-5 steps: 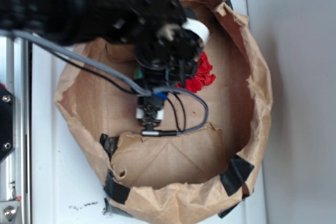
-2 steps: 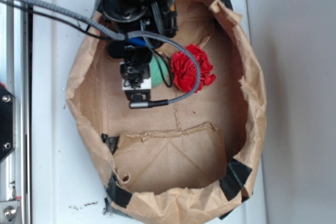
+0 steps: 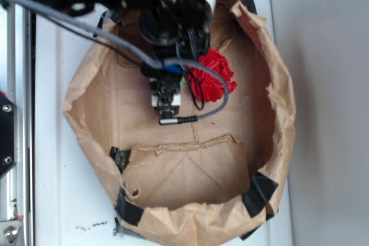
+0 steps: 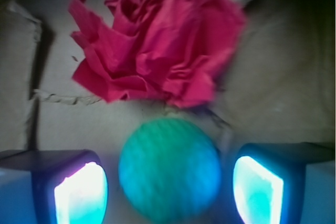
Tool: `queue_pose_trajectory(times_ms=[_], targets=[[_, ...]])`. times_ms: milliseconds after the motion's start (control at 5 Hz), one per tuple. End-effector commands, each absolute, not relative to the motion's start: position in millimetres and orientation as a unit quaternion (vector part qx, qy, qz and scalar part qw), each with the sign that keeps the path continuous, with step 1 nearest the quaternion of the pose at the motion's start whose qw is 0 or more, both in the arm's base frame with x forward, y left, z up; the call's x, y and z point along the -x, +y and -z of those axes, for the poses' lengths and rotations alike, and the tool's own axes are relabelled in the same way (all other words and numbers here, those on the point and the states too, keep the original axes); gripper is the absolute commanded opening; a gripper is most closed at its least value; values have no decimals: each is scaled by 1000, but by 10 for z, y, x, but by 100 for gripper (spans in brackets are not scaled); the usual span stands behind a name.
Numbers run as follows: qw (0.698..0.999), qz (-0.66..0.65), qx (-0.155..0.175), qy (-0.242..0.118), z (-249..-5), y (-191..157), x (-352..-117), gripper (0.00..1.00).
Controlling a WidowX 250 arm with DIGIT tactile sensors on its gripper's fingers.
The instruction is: Grab the green ball.
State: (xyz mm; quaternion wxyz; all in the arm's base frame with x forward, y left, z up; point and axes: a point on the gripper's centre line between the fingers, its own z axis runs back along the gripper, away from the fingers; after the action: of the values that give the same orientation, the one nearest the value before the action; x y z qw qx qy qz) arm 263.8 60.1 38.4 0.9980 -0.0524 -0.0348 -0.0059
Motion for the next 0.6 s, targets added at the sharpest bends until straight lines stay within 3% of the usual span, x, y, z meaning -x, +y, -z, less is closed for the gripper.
queue_pose_trajectory(times_ms=[0, 200, 400], targets=[[999, -13, 16, -50, -307, 569, -2749, 0], [997, -17, 20, -71, -497, 604, -2707, 0], [990, -26, 71, -118, -991, 650, -2632, 0]])
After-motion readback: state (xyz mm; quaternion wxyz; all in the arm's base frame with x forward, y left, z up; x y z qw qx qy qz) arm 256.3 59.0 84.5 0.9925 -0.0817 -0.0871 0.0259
